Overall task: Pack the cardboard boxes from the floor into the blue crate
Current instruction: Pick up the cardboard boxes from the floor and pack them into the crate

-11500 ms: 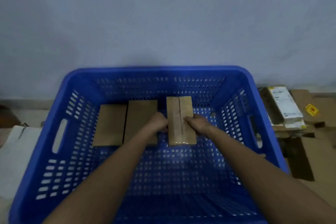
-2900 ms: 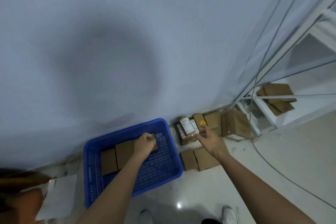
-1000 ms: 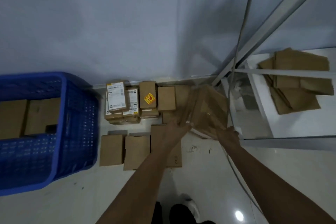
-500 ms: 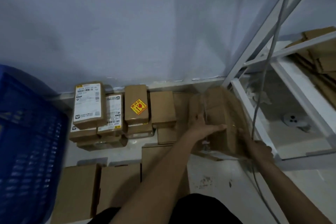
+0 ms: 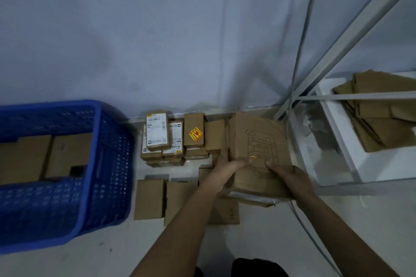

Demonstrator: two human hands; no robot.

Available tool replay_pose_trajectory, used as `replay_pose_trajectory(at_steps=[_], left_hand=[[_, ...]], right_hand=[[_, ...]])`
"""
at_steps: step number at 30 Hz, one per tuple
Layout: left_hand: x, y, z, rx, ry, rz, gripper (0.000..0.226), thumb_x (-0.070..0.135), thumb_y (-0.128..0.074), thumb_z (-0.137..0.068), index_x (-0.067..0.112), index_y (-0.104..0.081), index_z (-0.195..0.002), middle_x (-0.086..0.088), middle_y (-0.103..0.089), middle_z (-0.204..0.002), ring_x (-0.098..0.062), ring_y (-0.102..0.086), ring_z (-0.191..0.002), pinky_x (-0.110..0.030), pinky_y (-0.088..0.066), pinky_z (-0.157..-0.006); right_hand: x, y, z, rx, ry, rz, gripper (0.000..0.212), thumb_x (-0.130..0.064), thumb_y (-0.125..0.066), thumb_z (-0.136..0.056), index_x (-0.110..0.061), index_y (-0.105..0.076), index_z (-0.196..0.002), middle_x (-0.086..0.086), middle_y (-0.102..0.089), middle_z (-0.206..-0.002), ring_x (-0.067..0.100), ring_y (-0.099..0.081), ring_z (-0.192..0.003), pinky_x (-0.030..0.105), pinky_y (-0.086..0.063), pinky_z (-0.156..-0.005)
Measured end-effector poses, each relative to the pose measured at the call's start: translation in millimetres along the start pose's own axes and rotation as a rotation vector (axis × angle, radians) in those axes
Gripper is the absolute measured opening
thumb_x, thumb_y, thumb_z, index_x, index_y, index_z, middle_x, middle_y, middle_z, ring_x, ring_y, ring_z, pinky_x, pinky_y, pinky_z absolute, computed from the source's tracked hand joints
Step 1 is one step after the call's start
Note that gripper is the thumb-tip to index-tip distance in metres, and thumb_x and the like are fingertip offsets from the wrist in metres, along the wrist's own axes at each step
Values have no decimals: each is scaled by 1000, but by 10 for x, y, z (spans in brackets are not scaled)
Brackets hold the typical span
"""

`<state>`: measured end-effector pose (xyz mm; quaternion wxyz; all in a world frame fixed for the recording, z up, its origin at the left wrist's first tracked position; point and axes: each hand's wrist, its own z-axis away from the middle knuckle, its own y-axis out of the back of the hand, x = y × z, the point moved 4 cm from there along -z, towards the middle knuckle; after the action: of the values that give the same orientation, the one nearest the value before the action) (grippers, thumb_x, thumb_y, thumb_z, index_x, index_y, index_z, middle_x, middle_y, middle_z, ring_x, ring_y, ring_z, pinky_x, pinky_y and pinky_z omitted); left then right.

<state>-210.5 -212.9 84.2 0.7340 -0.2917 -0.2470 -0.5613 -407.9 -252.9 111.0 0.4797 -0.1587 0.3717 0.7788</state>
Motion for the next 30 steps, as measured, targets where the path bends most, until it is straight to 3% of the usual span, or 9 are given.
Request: replay_pose_trajectory(at_steps=[2, 5, 9, 12, 15, 19, 22, 26, 30], left_hand=[[269, -14, 437, -25, 10, 1, 116, 53, -86, -51, 30, -26, -147, 2, -45, -145, -18, -48, -129, -36, -43, -107], [653, -75, 1103, -18, 18, 15, 109, 47, -83, -62, 29, -21, -150, 3, -38, -150, -19, -42, -134, -31, -40, -103], [1061, -87, 1995, 14, 36, 144, 94, 29, -80, -74, 28, -23, -148, -1, -42, -145, -15, -51, -115, -19, -49, -72], [1348, 31, 2641, 31, 26, 247, 85, 21, -79, -76, 28, -29, -144, -1, -52, -133, -14, -57, -111, -18, -56, -66], [1526, 278, 3209, 103, 23, 302, 67, 17, -77, -77, 30, -43, -133, 4, -62, -117, -11, -62, -103, -18, -57, -67], [1615, 820, 3764, 166, 30, 296, 77, 37, -82, -69, 29, -45, -136, 5, -63, -124, -14, -61, -113, -34, -53, -95], [1623, 1423, 4026, 254, -10, 278, 88, 45, -83, -63, 31, -40, -138, 6, -59, -128, -13, -58, -117, -38, -47, -103], [1500, 2365, 4299, 271, -42, 266, 72, 38, -80, -71, 35, -44, -133, 9, -60, -124, -12, -58, -114, -34, -51, -96], [1308, 3419, 4639, 211, -33, 327, 87, 38, -85, -65, 33, -39, -139, 5, -58, -127, -15, -59, -113, -27, -56, -81]], right_hand=[[-221, 129, 400, -40, 4, -6, 104, -75, -79, -35, -14, -64, -117, 5, -68, -115, 24, -65, -103, 44, -52, -95], [-573, 396, 989, -76, -1, -4, 110, -73, -78, -36, -14, -53, -125, 6, -62, -120, 26, -62, -104, 46, -52, -94], [-1019, 645, 1728, -139, -31, 25, 125, -75, -80, -27, -12, -48, -130, 8, -60, -125, 28, -61, -106, 48, -52, -94], [-1352, 648, 2212, -209, -35, 70, 139, -80, -78, -17, -12, -45, -134, 9, -58, -129, 30, -60, -109, 47, -51, -95], [-1708, 497, 2707, -306, -53, 106, 133, -74, -79, -27, -11, -41, -137, 10, -52, -134, 31, -57, -113, 42, -50, -93], [-2042, 38, 3143, -405, -50, 101, 133, -71, -84, -23, -16, -43, -137, 5, -55, -131, 28, -59, -111, 47, -49, -97], [-2326, -483, 3547, -431, 33, 86, 126, -59, -90, -31, -14, -44, -139, 7, -57, -132, 27, -58, -114, 40, -48, -96], [-2517, -1362, 4075, -445, 2, 76, 97, -31, -87, -66, -5, -33, -143, 13, -51, -139, 30, -54, -121, 36, -46, -92], [-2559, -2323, 4581, -398, 35, 143, 111, -57, -85, -55, -9, -35, -142, 11, -51, -137, 27, -57, -116, 38, -51, -93]])
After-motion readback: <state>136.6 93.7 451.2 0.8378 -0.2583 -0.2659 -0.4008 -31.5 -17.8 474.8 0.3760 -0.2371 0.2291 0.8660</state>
